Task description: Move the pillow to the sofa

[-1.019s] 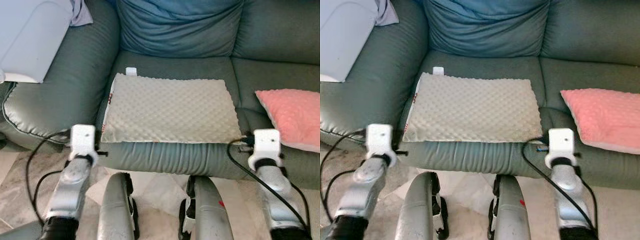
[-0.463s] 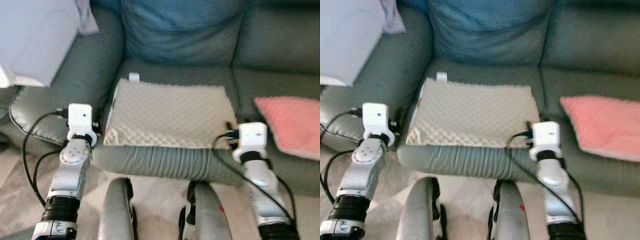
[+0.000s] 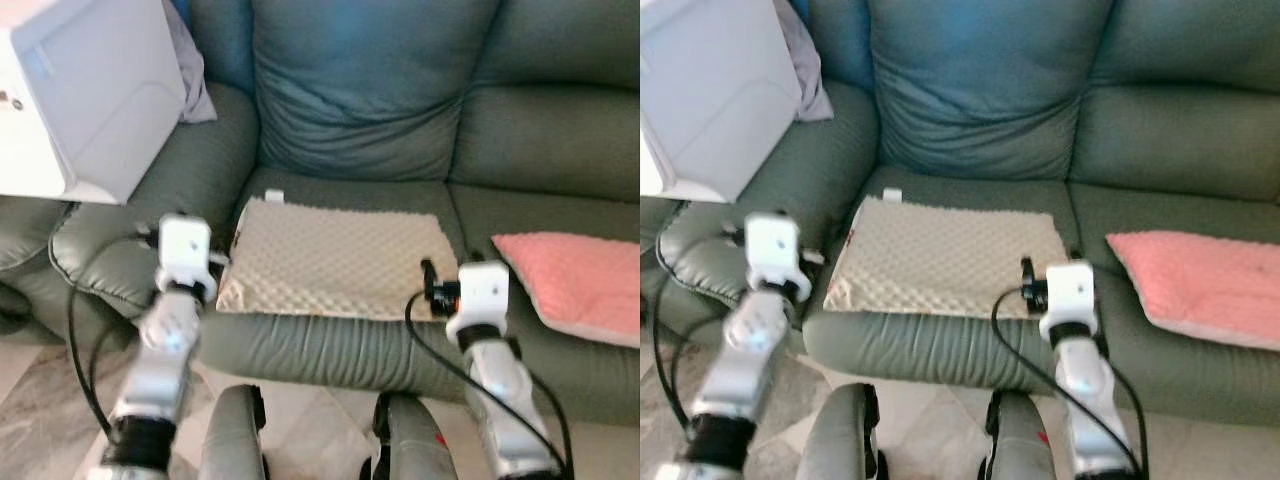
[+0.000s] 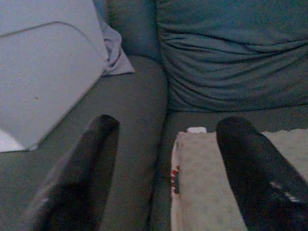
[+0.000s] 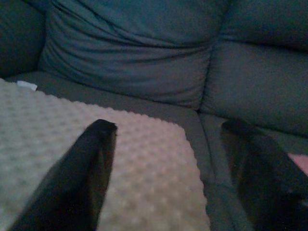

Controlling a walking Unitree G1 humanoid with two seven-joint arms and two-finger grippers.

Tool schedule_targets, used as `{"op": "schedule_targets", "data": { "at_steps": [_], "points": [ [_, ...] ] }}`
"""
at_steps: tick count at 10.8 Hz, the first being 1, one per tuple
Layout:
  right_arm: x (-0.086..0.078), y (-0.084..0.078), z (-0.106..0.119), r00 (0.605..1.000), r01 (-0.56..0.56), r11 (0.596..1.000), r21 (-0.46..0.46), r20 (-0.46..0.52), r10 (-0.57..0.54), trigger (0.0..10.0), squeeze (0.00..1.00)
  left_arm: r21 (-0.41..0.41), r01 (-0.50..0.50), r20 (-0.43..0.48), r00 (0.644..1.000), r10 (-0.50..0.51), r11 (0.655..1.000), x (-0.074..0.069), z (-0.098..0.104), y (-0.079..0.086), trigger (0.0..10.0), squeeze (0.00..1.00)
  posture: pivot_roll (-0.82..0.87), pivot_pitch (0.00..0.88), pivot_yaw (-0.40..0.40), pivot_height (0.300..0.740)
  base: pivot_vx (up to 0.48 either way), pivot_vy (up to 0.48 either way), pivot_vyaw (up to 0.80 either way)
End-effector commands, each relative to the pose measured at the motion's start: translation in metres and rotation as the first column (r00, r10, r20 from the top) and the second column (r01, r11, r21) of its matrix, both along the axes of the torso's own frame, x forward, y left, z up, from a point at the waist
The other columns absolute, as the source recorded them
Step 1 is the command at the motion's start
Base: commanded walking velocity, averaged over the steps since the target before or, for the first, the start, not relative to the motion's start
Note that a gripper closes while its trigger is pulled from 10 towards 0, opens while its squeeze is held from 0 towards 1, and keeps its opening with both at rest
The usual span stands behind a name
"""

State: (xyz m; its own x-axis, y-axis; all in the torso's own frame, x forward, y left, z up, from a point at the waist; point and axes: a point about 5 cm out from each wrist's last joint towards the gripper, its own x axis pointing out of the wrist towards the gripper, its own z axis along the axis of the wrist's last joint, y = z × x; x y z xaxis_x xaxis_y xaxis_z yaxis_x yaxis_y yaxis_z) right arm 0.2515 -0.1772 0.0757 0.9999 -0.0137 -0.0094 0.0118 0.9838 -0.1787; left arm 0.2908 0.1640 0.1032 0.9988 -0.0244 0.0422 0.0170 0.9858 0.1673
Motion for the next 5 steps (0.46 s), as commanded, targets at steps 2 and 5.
{"op": "schedule_targets", "data": {
  "at_steps": [2, 5],
  "points": [
    [-0.005, 0.009, -0.005, 0.998, -0.056, 0.991, 0.122, -0.018, 0.059, 10.0, 1.00, 0.017, 0.015, 0.001, 1.000, -0.015, 1.000, -0.009, -0.011, -0.007, 10.0, 1.00, -0.02, 0.000, 0.021, 0.620, 0.000, 0.000, 0.00],
    [0.009, 0.018, 0.005, 0.994, -0.106, 0.989, 0.099, 0.032, 0.103, 10.0, 0.00, 0.012, 0.012, -0.010, 1.000, -0.011, 1.000, -0.003, -0.018, -0.019, 10.0, 0.15, -0.03, 0.000, 0.029, 0.661, 0.000, 0.000, 0.00]
  ]
}}
